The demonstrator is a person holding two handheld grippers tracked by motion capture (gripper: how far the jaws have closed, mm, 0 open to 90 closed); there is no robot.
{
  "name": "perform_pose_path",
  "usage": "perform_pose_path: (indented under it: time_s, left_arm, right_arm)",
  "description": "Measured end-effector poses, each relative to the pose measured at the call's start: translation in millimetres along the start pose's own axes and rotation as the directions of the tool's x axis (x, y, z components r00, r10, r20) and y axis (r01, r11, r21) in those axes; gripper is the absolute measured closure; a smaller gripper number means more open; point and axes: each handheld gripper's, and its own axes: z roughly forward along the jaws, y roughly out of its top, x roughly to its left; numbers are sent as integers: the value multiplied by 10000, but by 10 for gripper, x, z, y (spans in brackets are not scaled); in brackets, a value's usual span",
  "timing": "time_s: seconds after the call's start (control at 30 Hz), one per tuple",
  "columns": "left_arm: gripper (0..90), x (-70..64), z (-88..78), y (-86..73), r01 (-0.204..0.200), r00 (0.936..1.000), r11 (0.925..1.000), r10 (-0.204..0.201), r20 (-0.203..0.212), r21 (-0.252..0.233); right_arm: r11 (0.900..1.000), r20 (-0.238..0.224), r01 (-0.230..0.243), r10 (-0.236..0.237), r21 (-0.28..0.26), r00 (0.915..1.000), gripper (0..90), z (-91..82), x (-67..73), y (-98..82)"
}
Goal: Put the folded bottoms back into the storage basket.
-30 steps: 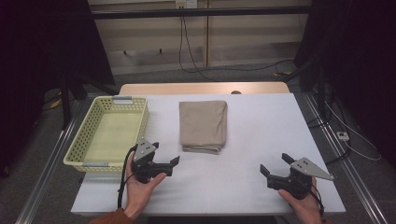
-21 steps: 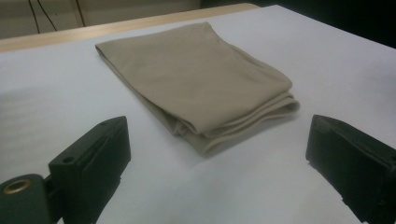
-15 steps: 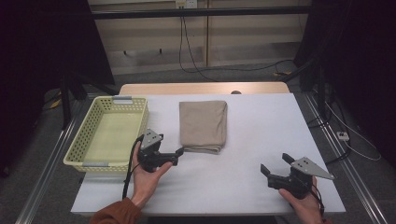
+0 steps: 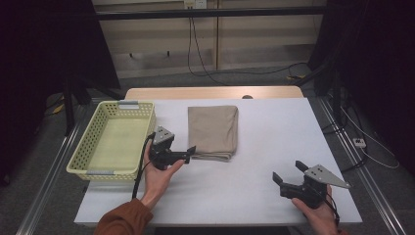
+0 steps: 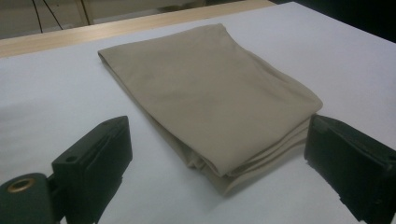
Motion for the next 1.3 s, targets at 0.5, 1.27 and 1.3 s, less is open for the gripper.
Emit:
perform_pose_path:
  time_s: [0.5,1.27,1.3]
  left_arm:
    - [74,82,160,240,708,9974,9956,-697,-202,612]
    - [75,185,671,482,955,9952,9880,-973,92,1213]
    - [77,190,689,478,915,9958,9891,-917,-37,1157]
  right_arm:
    - [10000,-1,-6,6,21,10000,52,-8,10,4]
    - [10000,-88,-9,9,83,10000,57,-10,11,2]
    - [10000,-83,-6,6,96,10000,57,-10,13,1]
